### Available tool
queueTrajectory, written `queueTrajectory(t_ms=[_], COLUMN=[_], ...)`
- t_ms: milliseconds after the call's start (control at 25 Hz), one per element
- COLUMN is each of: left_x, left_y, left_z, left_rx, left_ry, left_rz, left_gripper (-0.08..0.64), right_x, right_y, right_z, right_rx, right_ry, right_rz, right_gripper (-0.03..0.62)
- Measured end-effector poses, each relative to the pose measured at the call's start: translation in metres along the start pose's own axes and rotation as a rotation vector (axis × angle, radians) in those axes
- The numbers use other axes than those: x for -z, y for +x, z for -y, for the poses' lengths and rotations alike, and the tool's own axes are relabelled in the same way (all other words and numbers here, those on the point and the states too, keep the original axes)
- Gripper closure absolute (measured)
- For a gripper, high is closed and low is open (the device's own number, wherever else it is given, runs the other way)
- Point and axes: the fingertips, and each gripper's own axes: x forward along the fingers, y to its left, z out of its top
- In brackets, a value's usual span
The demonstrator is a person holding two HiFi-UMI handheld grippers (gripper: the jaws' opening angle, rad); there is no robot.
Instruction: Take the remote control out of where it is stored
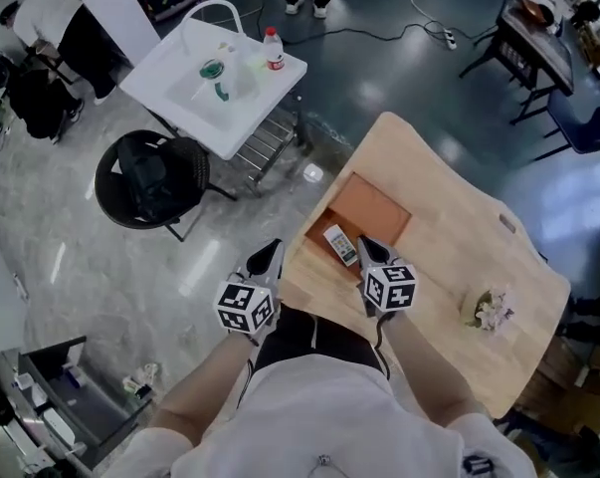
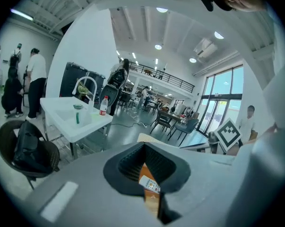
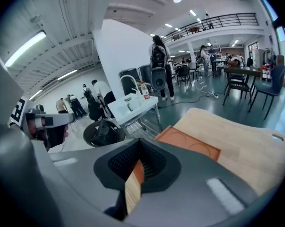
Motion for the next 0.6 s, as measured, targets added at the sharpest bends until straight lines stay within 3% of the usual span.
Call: queueTrajectory(t_ms=[320,600], left_x=[0.064,0.1], left_y=[0.008,0.002], left_z=[-0.033,-0.049], left_rx=[-0.099,-0.159], left_ry=[-0.098,-0.154], left_rz=[-0.094,-0.12], left_gripper=[0.56,0.56], right_x=[0.093,0.147], right_y=[0.093,0.138], right_z=[0.04,0.054], right_rx=[0.047,0.055], right_ry=[-0.106,-0.195], right_rz=[-0.328,-0.529], right_gripper=[0.562,0.368])
